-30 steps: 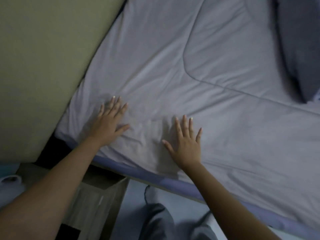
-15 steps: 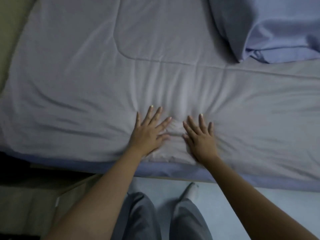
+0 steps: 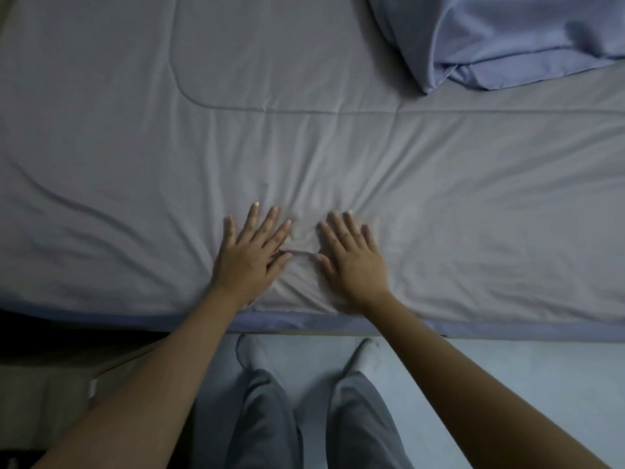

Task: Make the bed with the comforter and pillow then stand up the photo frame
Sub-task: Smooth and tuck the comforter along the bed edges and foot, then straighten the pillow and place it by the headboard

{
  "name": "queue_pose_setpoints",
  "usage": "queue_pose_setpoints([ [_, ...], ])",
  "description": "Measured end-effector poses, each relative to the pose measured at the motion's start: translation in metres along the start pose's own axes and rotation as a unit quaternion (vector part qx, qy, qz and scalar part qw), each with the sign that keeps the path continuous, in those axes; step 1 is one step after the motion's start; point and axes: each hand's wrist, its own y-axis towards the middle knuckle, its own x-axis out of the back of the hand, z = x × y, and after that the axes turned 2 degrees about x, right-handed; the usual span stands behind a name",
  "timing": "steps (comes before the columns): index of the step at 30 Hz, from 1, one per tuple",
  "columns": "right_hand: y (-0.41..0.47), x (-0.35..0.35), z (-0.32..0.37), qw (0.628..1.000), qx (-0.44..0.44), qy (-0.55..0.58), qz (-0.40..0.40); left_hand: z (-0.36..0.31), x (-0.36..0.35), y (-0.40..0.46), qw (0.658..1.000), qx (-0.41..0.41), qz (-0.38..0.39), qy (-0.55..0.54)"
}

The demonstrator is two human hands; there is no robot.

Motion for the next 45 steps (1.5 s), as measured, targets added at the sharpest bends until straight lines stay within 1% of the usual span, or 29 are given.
queue_pose_setpoints([
  [2,-0.002,0.012,-0.022,0.998,-0.061,-0.009,0.008,-0.013,0.006,0.006,0.998,0.04,0.035,-0.02],
  [4,-0.014,0.013,-0.042,0.992,-0.111,-0.027,0.056,-0.025,0.002,0.006,0.995,0.067,0.073,-0.031],
  [6,-0.029,0.011,-0.047,0.987,-0.114,-0.048,0.103,-0.033,-0.006,-0.006,0.992,0.073,0.1,-0.016],
  [9,-0.037,0.019,-0.047,0.985,-0.106,-0.038,0.131,-0.033,-0.003,-0.011,0.992,0.072,0.104,-0.01],
  [11,-0.038,0.031,-0.056,0.987,-0.102,-0.018,0.124,-0.038,0.006,-0.003,0.992,0.079,0.1,-0.012],
  [12,-0.038,0.037,-0.065,0.988,-0.108,-0.014,0.106,-0.043,0.01,0.003,0.993,0.079,0.089,-0.02],
  [14,-0.035,0.048,-0.091,0.989,-0.135,-0.021,0.061,-0.065,0.017,0.025,0.995,0.061,0.048,-0.055],
  [16,-0.03,0.055,-0.124,0.984,-0.168,-0.035,0.053,-0.096,0.023,0.057,0.996,0.037,0.013,-0.086],
  [18,-0.033,0.057,-0.157,0.978,-0.192,-0.041,0.064,-0.131,0.022,0.085,0.995,0.023,0.024,-0.094],
  [21,-0.056,0.05,-0.183,0.976,-0.191,-0.051,0.09,-0.164,0.005,0.089,0.996,0.026,0.068,-0.053],
  [24,-0.063,0.053,-0.188,0.98,-0.17,-0.039,0.091,-0.173,0.0,0.084,0.996,0.058,0.063,-0.04],
  [26,-0.065,0.067,-0.197,0.983,-0.161,-0.031,0.085,-0.181,0.008,0.089,0.996,0.045,0.065,-0.037],
  [29,-0.089,0.076,-0.227,0.974,-0.208,-0.038,0.077,-0.194,0.006,0.084,0.997,0.01,0.069,-0.045],
  [31,-0.109,0.075,-0.238,0.968,-0.219,-0.054,0.11,-0.197,-0.001,0.074,0.996,0.001,0.081,-0.048],
  [33,-0.113,0.077,-0.24,0.967,-0.216,-0.053,0.126,-0.197,-0.002,0.073,0.995,0.003,0.091,-0.04],
  [36,-0.095,0.09,-0.243,0.969,-0.224,-0.03,0.101,-0.193,0.011,0.086,0.995,0.019,0.086,-0.042],
  [38,-0.074,0.102,-0.25,0.97,-0.231,-0.034,0.073,-0.189,0.023,0.105,0.995,0.045,0.048,-0.069],
  [41,-0.03,0.125,-0.261,0.968,-0.243,-0.038,0.039,-0.182,0.044,0.149,0.98,0.095,-0.005,-0.174],
  [43,0.008,0.146,-0.269,0.97,-0.242,-0.02,0.004,-0.177,0.059,0.186,0.95,0.143,-0.05,-0.272],
  [45,0.047,0.166,-0.28,0.97,-0.241,-0.003,-0.038,-0.172,0.082,0.226,0.905,0.203,-0.091,-0.364],
])
